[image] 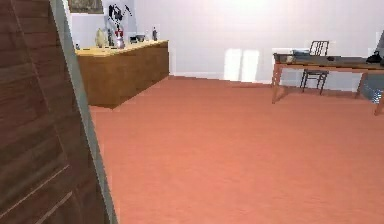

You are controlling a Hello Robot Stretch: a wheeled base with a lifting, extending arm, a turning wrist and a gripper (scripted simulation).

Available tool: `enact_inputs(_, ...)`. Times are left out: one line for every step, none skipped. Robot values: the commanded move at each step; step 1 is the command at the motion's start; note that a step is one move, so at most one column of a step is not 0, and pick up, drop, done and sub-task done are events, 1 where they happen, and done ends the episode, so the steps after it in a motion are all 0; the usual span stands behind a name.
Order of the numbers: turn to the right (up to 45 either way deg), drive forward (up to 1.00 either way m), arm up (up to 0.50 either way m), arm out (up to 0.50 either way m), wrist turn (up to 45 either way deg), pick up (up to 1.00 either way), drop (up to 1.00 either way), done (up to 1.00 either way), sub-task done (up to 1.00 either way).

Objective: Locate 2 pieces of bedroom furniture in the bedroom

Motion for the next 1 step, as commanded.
enact_inputs(0.0, 1.00, 0.00, 0.00, 0.0, 0.00, 0.00, 0.00, 0.00)
